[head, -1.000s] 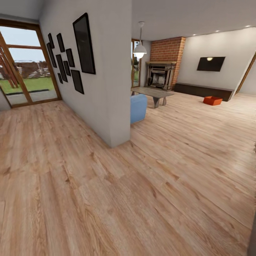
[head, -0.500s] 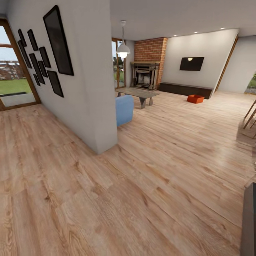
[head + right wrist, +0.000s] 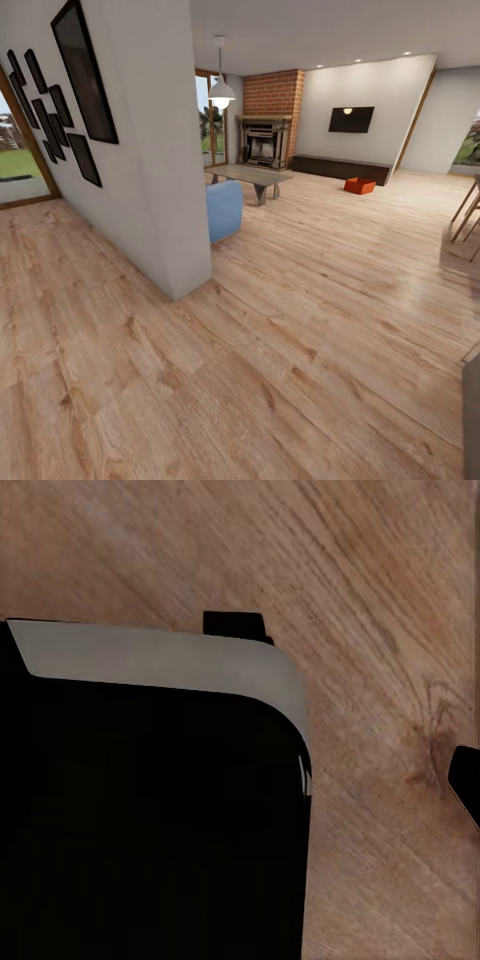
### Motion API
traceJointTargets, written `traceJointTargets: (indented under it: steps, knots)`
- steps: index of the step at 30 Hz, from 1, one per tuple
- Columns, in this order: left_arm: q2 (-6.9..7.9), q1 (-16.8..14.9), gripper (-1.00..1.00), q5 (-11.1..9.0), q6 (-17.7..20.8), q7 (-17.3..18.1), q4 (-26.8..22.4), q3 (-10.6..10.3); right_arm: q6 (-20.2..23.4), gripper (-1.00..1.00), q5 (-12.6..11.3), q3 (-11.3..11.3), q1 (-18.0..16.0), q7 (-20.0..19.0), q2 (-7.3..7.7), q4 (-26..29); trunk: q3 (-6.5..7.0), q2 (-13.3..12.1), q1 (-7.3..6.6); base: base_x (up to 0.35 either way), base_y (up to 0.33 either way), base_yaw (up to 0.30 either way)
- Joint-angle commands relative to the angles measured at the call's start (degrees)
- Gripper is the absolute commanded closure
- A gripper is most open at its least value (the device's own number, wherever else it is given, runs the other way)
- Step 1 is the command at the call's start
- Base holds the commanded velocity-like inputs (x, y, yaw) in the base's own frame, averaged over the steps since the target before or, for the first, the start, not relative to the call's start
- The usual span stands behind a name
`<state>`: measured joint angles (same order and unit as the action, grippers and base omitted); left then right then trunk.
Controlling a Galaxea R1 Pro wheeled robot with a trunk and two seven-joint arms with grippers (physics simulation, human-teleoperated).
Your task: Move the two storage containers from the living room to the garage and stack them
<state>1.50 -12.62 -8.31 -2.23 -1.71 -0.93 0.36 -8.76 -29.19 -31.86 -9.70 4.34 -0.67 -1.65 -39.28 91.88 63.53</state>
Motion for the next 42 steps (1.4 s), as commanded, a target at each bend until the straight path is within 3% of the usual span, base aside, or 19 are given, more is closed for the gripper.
traceJointTargets:
  steps: [1, 20, 42]
  knots:
    - [0.0, -0.03, -1.0, -0.42, -0.17, -0.04, 0.05, -0.01, -0.27, -1.0, -0.45, -0.48, -0.06, 0.05, -0.06, -0.16, -0.05, 0.02, 0.03, 0.322, 0.0, -0.001]
    - [0.0, -0.03, -1.0, -0.45, -0.19, -0.04, 0.05, -0.01, -0.22, -1.0, 0.07, -0.48, -0.06, 0.05, -0.19, -0.14, -0.05, 0.02, 0.03, 0.322, 0.0, -0.011]
    - [0.0, -0.03, -1.0, -0.48, -0.2, -0.04, 0.05, -0.01, -0.2, -1.0, 0.09, -0.48, -0.06, 0.05, -0.21, -0.13, -0.05, 0.02, 0.03, 0.322, 0.0, -0.232]
